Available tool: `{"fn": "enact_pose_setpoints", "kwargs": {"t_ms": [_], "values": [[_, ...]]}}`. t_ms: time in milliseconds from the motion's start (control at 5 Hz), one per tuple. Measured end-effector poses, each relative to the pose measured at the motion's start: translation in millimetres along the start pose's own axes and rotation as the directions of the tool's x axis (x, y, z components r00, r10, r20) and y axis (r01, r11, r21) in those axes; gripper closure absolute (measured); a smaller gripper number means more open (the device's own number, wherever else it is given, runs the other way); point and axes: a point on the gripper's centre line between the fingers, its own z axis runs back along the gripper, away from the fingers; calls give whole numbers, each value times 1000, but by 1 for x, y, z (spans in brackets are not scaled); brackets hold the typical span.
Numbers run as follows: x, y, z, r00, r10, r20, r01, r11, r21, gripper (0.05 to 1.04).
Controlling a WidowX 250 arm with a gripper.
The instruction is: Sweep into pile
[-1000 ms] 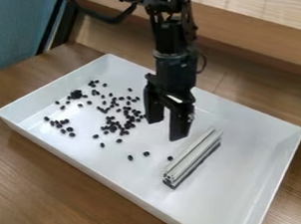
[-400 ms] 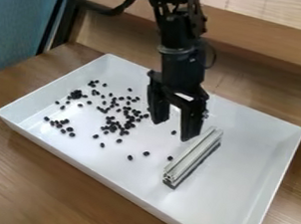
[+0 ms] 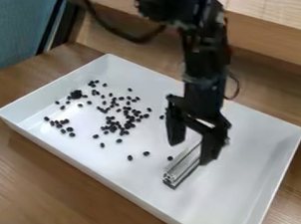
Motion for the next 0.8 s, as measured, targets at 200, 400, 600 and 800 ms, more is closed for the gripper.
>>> {"fn": "enact_pose_setpoints", "kwargs": {"t_ms": [200, 400, 600, 800], "values": [[9, -1, -20, 999, 20, -33, -19, 1000, 22, 82], [14, 3, -29, 999, 37, -37, -35, 998, 43, 117], [19, 4, -33, 999, 46, -17, -45, 997, 63, 391], [20, 2, -37, 1000, 27, 8, -27, 998, 51, 669]]}}
